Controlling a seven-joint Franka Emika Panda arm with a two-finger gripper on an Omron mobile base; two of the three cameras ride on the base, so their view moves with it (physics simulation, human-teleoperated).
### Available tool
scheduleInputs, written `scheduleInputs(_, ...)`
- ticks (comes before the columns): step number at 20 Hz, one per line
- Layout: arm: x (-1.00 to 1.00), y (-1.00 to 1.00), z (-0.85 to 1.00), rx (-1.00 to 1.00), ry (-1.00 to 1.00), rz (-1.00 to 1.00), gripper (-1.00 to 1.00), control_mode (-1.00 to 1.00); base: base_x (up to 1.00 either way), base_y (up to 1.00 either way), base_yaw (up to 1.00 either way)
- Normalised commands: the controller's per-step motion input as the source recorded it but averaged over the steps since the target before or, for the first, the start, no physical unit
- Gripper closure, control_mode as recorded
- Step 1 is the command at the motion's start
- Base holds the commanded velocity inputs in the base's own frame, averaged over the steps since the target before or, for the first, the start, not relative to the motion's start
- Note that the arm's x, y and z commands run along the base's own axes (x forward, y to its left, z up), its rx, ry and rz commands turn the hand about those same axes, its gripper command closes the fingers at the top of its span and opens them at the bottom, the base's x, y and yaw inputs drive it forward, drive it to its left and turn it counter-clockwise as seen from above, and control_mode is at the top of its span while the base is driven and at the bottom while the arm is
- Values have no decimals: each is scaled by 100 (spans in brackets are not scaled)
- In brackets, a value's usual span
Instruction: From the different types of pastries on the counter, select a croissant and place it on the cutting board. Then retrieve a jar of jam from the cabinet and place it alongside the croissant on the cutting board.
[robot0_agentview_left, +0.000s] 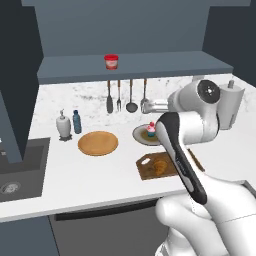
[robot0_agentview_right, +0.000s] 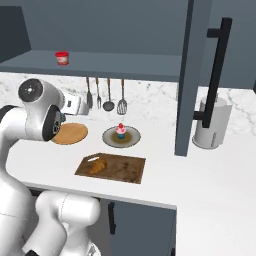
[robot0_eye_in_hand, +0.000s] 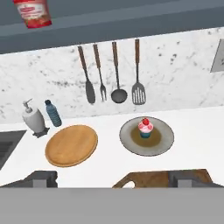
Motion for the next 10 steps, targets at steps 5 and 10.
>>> scheduleInputs(5, 0, 19, 100, -6, -35, 4, -100, -100, 0, 0, 0)
scheduleInputs(10, 0, 24, 96, -3, -27, 3, -100, -100, 0, 0, 0)
